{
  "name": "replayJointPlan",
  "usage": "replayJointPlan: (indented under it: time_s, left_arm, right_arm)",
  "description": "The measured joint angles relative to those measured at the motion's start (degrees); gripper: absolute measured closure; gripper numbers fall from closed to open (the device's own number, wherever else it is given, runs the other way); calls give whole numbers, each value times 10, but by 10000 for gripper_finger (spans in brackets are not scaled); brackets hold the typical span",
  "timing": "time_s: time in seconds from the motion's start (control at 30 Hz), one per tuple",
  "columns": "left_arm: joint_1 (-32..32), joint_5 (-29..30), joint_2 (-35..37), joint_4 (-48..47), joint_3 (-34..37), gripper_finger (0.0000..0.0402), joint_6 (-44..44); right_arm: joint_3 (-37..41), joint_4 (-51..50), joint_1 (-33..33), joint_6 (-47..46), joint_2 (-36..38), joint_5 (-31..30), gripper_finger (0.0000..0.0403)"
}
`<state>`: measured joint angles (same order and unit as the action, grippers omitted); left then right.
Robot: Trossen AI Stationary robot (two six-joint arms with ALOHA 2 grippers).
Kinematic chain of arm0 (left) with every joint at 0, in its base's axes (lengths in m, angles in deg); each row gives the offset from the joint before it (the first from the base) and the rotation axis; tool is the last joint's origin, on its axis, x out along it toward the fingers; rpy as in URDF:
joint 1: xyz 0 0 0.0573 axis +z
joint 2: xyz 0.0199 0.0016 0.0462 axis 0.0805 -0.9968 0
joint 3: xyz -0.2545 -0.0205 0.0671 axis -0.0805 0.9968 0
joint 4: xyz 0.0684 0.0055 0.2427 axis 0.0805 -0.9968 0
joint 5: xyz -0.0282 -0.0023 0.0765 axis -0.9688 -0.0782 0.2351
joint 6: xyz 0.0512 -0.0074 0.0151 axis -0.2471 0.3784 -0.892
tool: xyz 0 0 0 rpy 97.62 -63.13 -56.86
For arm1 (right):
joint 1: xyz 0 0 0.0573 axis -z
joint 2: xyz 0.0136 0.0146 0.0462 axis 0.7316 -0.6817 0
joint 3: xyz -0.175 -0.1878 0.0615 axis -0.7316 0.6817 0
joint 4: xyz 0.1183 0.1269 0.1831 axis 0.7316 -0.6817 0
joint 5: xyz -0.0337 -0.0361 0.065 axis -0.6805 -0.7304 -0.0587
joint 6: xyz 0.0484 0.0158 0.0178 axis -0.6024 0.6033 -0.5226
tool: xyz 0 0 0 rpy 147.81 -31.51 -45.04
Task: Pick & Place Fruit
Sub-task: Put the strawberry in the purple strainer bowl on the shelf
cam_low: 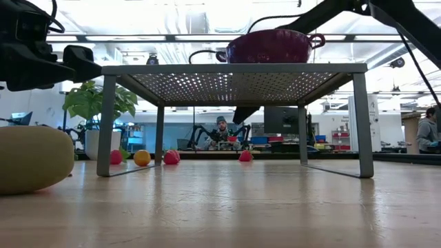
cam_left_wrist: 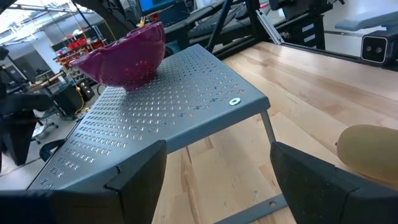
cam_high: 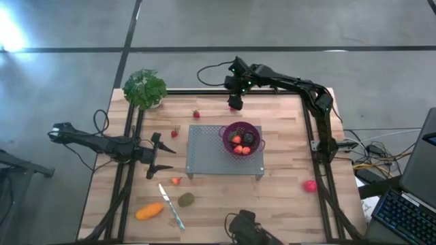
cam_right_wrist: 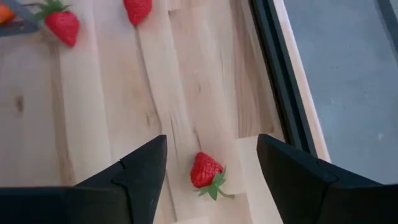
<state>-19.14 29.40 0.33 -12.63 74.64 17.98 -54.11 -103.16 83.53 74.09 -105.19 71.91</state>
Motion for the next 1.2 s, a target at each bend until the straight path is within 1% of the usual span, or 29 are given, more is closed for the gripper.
replayJointPlan:
  time_s: [0.13, 0.5, 0.8, 0.97, 1.07, 1.2]
  left_arm:
    - [0, 0, 0, 0, 0, 110, 0]
    - [0, 0, 0, 0, 0, 110, 0]
    - [0, 0, 0, 0, 0, 110, 0]
    - [0, 0, 0, 0, 0, 110, 0]
    - [0, 0, 0, 0, 0, 110, 0]
    - [0, 0, 0, 0, 0, 110, 0]
  right_arm:
    - [0, -4, 0, -5, -19, -1, 154]
    - [3, -21, -14, 29, -49, 4, 177]
    - [10, -24, -14, 28, -53, 5, 155]
    - [40, -21, -14, 29, -53, 5, 147]
    - [50, -15, -14, 31, -52, 5, 148]
    - [57, -2, -14, 34, -51, -2, 160]
